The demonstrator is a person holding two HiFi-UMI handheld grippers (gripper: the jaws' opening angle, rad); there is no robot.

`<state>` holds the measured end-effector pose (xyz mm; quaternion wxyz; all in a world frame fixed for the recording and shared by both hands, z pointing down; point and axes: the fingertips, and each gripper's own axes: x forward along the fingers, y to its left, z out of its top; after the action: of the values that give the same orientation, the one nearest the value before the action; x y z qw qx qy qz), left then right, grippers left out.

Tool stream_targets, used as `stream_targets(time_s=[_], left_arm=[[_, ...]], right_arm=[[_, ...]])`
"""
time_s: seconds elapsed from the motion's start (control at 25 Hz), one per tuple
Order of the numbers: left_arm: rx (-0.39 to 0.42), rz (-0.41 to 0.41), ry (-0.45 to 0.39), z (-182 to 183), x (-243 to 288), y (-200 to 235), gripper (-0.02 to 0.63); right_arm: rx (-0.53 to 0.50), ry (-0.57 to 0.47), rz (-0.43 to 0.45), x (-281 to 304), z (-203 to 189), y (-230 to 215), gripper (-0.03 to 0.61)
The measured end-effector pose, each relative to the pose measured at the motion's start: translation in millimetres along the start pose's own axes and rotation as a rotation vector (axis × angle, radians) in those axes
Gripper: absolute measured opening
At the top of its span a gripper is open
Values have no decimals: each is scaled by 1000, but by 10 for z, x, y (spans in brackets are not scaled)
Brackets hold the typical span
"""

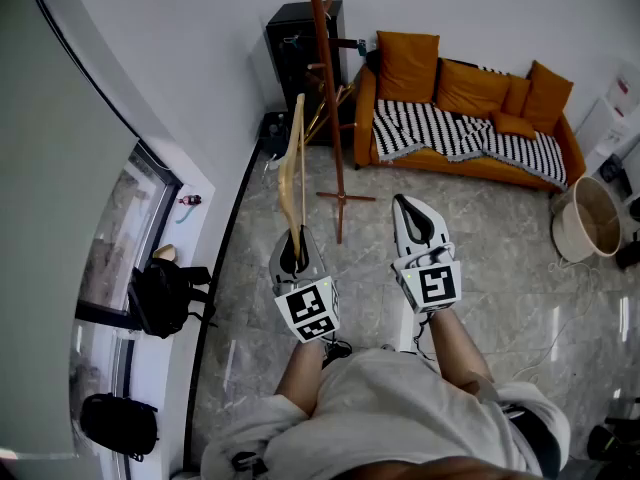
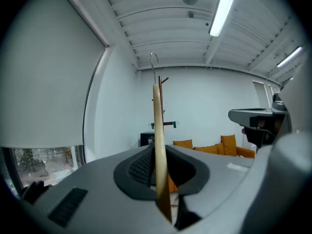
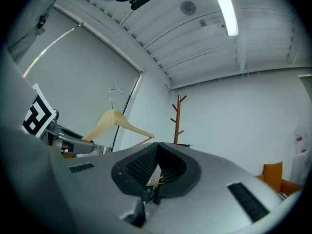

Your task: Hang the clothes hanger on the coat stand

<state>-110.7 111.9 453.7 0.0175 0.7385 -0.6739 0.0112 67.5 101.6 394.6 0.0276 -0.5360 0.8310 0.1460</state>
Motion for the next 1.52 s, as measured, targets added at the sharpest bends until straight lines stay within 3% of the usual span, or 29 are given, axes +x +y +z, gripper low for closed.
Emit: stream_targets(time_s=[0.52, 0.72, 1.04, 1.52], left_arm=[[-4, -19, 13, -144, 98, 277, 55], [47, -13, -6, -132, 124, 500, 55], [7, -58, 8, -227, 327, 804, 55], [2, -47, 70, -425, 851, 801, 55]], right_arm=[[50, 13, 9, 133, -159, 238, 5], [47, 44, -11, 280, -222, 401, 5], [64, 53, -39, 483, -277, 657, 5], [92, 71, 7, 978, -564, 462, 5]])
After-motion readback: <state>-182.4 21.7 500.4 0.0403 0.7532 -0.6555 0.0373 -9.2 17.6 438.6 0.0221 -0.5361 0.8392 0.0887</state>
